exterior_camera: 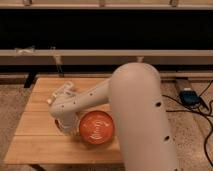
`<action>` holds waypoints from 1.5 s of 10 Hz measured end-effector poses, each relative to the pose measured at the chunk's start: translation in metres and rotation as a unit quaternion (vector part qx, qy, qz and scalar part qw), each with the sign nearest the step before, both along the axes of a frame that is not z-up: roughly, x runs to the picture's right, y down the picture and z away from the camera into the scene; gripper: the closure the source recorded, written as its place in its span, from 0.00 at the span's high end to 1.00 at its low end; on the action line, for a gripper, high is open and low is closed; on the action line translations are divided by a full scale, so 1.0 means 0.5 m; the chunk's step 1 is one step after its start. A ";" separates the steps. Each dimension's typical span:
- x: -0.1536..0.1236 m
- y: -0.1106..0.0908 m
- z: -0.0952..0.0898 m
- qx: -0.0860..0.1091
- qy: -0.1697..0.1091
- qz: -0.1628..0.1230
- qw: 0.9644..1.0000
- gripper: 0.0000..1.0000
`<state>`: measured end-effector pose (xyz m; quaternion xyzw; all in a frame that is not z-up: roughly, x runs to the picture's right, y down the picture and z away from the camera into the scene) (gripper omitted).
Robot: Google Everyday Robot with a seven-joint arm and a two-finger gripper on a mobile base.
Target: Drag the pepper across the table
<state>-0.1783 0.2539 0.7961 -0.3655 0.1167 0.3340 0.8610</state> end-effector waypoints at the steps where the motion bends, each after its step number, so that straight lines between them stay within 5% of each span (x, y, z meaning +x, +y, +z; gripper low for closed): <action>1: 0.022 0.008 -0.002 -0.002 0.001 0.000 1.000 0.14; 4: 0.100 0.038 -0.009 -0.011 -0.005 0.018 1.000 0.22; 10: 0.198 0.053 -0.029 0.012 -0.020 0.048 0.999 0.79; 15: 0.232 0.018 -0.144 0.060 -0.061 0.056 0.995 0.80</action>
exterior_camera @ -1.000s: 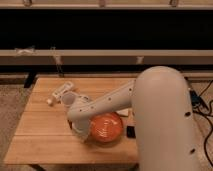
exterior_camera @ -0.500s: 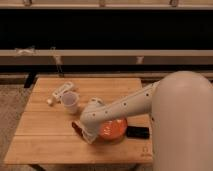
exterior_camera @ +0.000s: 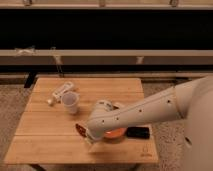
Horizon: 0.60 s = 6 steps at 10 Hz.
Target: Drag the pepper across the table
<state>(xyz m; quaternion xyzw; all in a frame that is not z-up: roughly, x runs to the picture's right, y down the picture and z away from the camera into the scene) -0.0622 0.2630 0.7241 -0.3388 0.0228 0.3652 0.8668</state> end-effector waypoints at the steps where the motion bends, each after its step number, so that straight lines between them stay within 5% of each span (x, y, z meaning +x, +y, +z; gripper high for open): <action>1: 0.007 -0.004 -0.022 0.010 -0.008 0.001 1.000 0.80; 6: 0.019 -0.019 -0.073 0.028 -0.035 0.018 0.999 0.80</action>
